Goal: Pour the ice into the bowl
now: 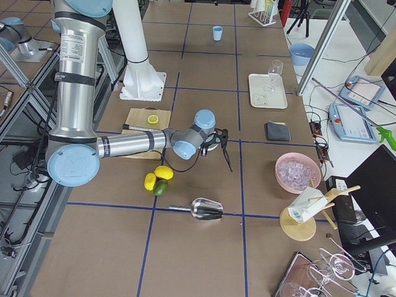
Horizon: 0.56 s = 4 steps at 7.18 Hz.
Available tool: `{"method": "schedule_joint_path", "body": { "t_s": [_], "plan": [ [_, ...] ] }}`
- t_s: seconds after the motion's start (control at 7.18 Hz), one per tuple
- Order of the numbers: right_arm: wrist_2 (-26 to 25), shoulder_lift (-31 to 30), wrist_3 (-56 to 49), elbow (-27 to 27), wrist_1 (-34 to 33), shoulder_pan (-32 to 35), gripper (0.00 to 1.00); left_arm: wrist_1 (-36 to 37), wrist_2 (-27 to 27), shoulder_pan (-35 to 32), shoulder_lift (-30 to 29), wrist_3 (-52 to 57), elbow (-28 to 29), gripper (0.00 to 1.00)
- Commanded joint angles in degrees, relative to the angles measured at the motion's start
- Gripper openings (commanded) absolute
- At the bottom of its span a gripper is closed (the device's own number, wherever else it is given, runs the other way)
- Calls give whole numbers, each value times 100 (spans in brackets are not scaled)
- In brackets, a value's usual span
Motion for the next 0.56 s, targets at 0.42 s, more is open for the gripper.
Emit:
{"method": "schedule_joint_path", "body": {
  "t_s": [0.42],
  "plan": [
    [117,-113,-43,-280,135,128,0,-17,-9,-20,10,-9,-72,100]
  ]
}}
